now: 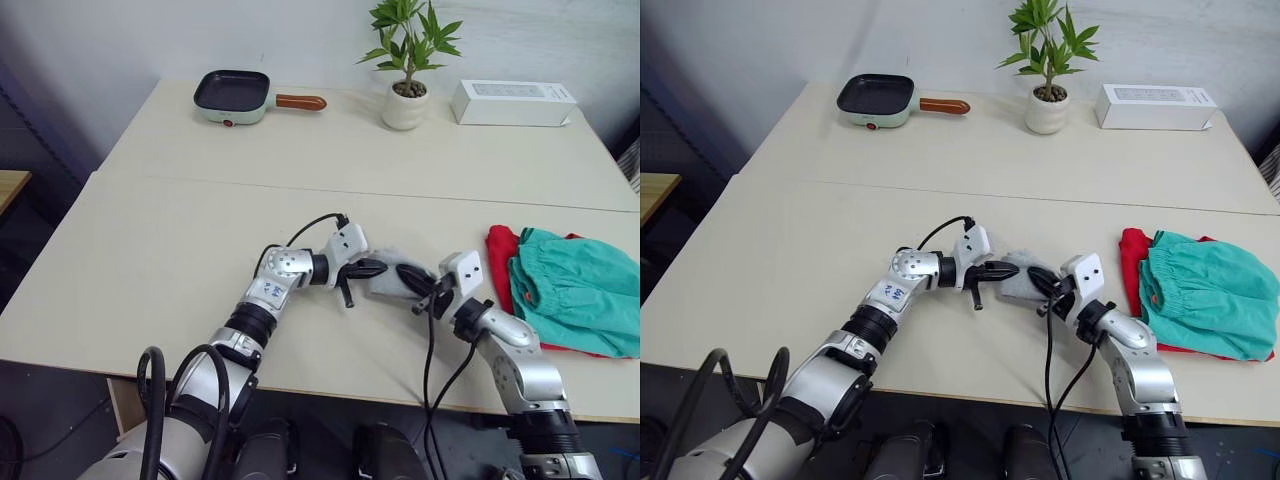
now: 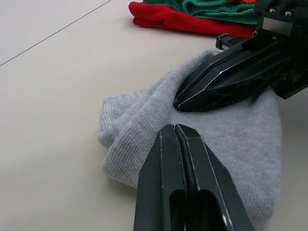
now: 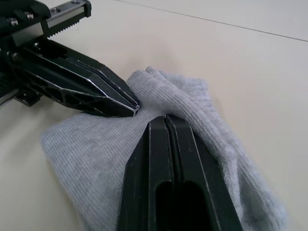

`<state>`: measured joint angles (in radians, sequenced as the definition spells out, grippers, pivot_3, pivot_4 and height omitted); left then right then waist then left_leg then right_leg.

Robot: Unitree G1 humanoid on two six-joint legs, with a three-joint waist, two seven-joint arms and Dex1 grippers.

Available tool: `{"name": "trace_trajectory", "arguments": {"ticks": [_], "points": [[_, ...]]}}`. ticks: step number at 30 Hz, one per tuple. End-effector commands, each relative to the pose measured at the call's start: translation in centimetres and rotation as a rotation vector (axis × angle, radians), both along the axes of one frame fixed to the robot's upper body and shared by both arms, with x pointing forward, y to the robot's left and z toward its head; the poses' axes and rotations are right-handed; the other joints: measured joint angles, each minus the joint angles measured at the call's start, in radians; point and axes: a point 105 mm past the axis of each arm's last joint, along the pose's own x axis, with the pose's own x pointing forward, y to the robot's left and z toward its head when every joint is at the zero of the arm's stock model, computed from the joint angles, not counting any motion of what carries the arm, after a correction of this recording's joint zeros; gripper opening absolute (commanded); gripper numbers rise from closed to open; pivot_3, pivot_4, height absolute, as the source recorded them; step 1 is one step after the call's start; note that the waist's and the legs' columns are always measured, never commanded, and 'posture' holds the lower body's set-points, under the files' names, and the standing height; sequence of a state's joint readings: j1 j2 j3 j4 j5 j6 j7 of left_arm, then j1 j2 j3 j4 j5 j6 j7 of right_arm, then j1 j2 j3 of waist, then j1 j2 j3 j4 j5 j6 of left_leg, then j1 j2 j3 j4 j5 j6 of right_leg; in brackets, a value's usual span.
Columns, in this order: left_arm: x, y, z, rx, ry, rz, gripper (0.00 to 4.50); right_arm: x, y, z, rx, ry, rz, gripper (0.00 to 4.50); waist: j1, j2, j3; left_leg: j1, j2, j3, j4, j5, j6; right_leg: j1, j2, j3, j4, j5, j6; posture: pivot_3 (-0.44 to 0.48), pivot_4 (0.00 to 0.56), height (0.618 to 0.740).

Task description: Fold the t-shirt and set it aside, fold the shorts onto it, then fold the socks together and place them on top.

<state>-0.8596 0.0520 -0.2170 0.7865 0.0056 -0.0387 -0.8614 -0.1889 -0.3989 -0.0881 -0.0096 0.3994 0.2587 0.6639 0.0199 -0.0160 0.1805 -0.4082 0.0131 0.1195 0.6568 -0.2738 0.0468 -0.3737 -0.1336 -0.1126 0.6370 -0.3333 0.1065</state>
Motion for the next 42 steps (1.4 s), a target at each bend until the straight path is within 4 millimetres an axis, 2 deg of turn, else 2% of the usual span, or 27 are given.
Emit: {"name": "trace_trajectory", "arguments": {"ticks": [1,3,8,10,13,14,18,20,26,29,32,38,40,42], "points": [[0.2,-0.2,0.2,0.019,-0.019,0.001,0.00,-0.9,-1.8,2.8,0.124,0.055,0.025,0.39,0.002,0.000,0.000,0.000,0.000,0.000,0.000,0.000,0.000,0.000,-0.001,0.001,0.000,0.000,0.000,0.000,0.150,0.740],[0.2,-0.1,0.2,0.023,-0.020,0.002,0.00,-1.2,-3.0,3.2,0.173,0.145,0.010,0.91,0.001,0.000,0.000,0.000,0.000,-0.001,0.001,-0.001,0.001,0.000,-0.003,0.002,-0.001,0.000,0.000,0.000,0.150,0.740],[0.2,0.3,-0.1,0.032,-0.023,-0.001,0.00,-2.6,-5.2,3.2,0.347,0.532,0.033,2.58,0.001,0.000,0.000,0.000,0.001,-0.003,0.001,-0.001,0.001,0.001,-0.005,0.005,-0.002,0.000,0.000,0.000,0.150,0.740],[0.1,0.3,-0.1,0.035,-0.028,-0.006,0.00,-2.6,-5.5,3.4,0.433,0.638,0.039,3.22,-0.003,0.000,0.000,0.000,0.001,-0.003,0.000,-0.001,0.001,0.001,-0.005,0.005,-0.003,0.000,0.000,0.000,0.150,0.740],[0.1,0.2,-0.1,0.036,-0.034,-0.008,0.00,-1.6,-5.2,3.9,0.577,0.712,0.030,4.27,-0.007,0.000,0.000,0.000,0.001,-0.003,0.000,-0.001,0.001,0.001,-0.005,0.005,-0.003,0.000,0.000,0.000,0.150,0.740],[0.1,0.2,-0.1,0.037,-0.036,-0.008,0.00,-1.4,-4.9,3.4,0.572,0.758,0.014,4.45,-0.007,0.001,0.000,-0.001,0.001,-0.003,0.000,-0.001,0.001,0.001,-0.005,0.005,-0.003,0.000,0.000,0.000,0.150,0.740],[0.1,0.3,-0.2,0.045,-0.044,-0.012,0.00,-1.2,-4.0,1.9,0.582,0.891,-0.008,4.45,-0.005,0.001,-0.001,-0.002,0.001,-0.003,-0.001,-0.001,0.001,0.000,-0.005,0.004,-0.003,0.000,0.000,0.000,0.150,0.740],[0.0,0.4,-0.2,0.048,-0.046,-0.014,0.00,-1.1,-2.8,1.4,0.570,0.933,0.020,4.45,-0.008,0.001,-0.001,-0.003,0.000,-0.002,0.000,-0.001,0.001,0.000,-0.005,0.005,-0.001,0.000,0.000,0.000,0.150,0.740],[0.1,0.7,-0.2,0.059,-0.055,-0.014,0.00,-0.1,-0.1,1.0,0.564,0.986,0.065,4.45,-0.029,0.001,-0.002,-0.001,0.002,-0.001,-0.001,-0.001,0.001,0.000,-0.002,0.005,0.000,0.000,0.000,0.000,0.150,0.740],[0.2,0.9,-0.2,0.063,-0.058,-0.010,0.00,0.6,1.4,1.4,0.582,0.992,0.102,3.90,-0.037,0.001,-0.002,0.000,0.002,-0.001,-0.004,0.000,0.000,0.000,-0.001,0.005,0.000,0.000,0.000,0.000,0.150,0.740],[0.3,1.1,-0.2,0.064,-0.060,-0.006,0.00,1.3,1.8,1.4,0.581,0.990,0.087,2.86,-0.045,0.002,-0.002,-0.001,0.002,0.000,-0.005,0.000,-0.001,-0.001,-0.001,0.005,0.000,0.000,0.000,0.000,0.150,0.740],[0.5,1.4,0.0,0.066,-0.065,0.003,0.00,1.8,1.0,1.5,0.613,0.979,0.062,0.69,-0.046,0.002,-0.002,-0.001,0.002,0.000,-0.005,0.000,-0.001,-0.001,-0.001,0.005,0.000,0.000,0.000,0.000,0.150,0.740],[0.6,1.6,0.1,0.065,-0.069,0.004,0.00,1.7,0.7,1.6,0.629,0.972,0.065,0.20,-0.046,0.002,-0.002,-0.001,0.002,0.000,-0.006,0.000,-0.001,-0.001,-0.001,0.005,0.000,0.000,0.000,0.000,0.150,0.740],[0.5,1.8,0.4,0.054,-0.078,-0.002,0.00,1.5,0.5,2.2,0.655,0.947,0.082,0.13,-0.045,0.001,-0.002,-0.001,0.002,0.000,-0.005,0.000,-0.001,-0.001,-0.001,0.005,0.000,0.000,0.000,0.000,0.150,0.740]]}}
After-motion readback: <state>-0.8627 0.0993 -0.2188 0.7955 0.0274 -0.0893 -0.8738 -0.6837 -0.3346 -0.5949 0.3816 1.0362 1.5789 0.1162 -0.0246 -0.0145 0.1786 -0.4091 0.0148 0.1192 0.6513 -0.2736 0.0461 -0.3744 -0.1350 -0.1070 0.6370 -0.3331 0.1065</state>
